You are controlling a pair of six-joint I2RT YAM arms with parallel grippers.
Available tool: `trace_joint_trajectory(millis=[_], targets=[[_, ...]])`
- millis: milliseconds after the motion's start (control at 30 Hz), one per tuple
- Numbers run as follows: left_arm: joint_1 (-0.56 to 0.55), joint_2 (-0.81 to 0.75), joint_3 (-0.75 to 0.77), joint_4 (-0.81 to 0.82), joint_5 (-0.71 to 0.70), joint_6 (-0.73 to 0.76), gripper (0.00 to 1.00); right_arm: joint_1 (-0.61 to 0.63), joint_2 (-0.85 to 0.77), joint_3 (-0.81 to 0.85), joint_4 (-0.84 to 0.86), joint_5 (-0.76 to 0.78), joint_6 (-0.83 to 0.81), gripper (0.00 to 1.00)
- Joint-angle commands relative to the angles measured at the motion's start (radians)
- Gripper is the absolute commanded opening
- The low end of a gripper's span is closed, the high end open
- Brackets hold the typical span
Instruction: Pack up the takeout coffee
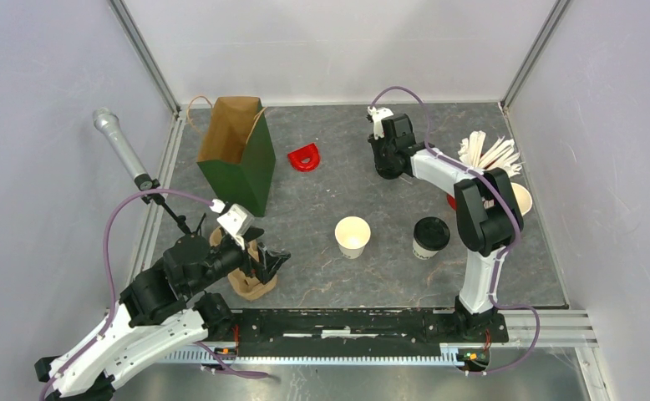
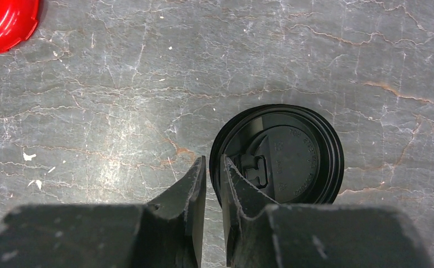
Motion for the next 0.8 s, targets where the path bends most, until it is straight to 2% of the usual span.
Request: trace_joint_trajectory(millis=[0,100,367,567,767], targets=[[0.001,0.0,0.0,0.019,-0.013,-0.02,1.0,-0.006,-0.001,0.039,0.022,-0.019,0.004,0.21],[0.001,0.005,-0.001,0.018,-0.012,-0.02,1.0,-0.007,-0.002,0.041,0.025,-0.023,0.005,0.14],[0.001,0.003,0.001,0.016,-0.015,-0.02,1.0,-0.013,0.008,0.044,0.022,-0.022,0.012,0.19],[0.001,-0.002,0.0,0.016,-0.019,-0.02,1.0,-0.018,0.01,0.041,0.023,-0.022,0.011,0.12],[0.001,-0.002,0.001,0.016,-0.018,-0.018,1.0,-0.021,0.015,0.044,0.023,-0.053,0.012,0.14]])
